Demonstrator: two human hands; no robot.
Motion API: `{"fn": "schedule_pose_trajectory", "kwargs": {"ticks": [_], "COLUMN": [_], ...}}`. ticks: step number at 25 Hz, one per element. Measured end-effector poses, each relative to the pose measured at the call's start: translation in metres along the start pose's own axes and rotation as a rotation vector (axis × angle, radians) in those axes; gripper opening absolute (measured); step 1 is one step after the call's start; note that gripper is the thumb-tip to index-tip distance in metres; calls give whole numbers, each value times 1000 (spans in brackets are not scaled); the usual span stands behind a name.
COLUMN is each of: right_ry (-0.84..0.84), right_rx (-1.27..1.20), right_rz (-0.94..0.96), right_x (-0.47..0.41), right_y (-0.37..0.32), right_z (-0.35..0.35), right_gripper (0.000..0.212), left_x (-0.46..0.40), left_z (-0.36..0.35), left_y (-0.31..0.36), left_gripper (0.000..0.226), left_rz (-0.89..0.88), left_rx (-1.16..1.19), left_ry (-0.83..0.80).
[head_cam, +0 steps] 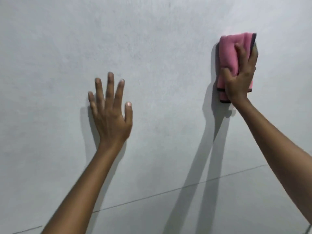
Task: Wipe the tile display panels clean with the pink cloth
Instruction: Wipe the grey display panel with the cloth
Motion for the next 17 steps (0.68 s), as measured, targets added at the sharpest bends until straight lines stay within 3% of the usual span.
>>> {"fn": "schedule_pose_trajectory", "kwargs": {"ticks": [1, 3, 4, 7, 8, 9, 11, 15, 17], "right_ry": [41, 39, -26, -464, -582, -616, -442, 18, 165], "right_rx": [-5, 11, 19, 13, 20, 14, 23, 85, 16], "right_rz": [-77, 24, 184, 1021, 1220, 1285, 1089, 267, -67], "right_x": [-12, 10, 47, 221, 255, 255, 176, -57, -125], "right_y": [-4, -39, -71, -172, -182, -179, -163, -67, -25], "right_z": [0, -20, -37, -88, -94, -96, -91, -35, -2], "right_gripper": [62, 62, 61, 57, 59, 61, 60, 64, 63], "left_x": [-13, -12, -6, -3, -5, -6, -11, -92, -142], "left_z": [0, -9, -13, -16, -14, -12, -6, 10, 17], "left_y": [-8, -21, -23, -24, -23, -21, -15, 8, 2], "left_gripper": [55, 56, 56, 57, 57, 56, 56, 54, 54], "left_rz": [12, 29, 25, -6, -12, -9, 18, -71, -62], "left_rx": [-61, -175, -212, -245, -238, -220, -155, -91, -120], "left_ry": [-3, -47, -65, -110, -113, -105, -59, 57, 76]}}
Point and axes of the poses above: each hand's wrist, its own x-axis away from the middle knuckle, its own z-axis out of the back of the hand, y = z × x, the point moved 9 cm from there along -x, towards the middle knuckle, and after that the axes turned 4 degrees about x, right-handed, at the moved point
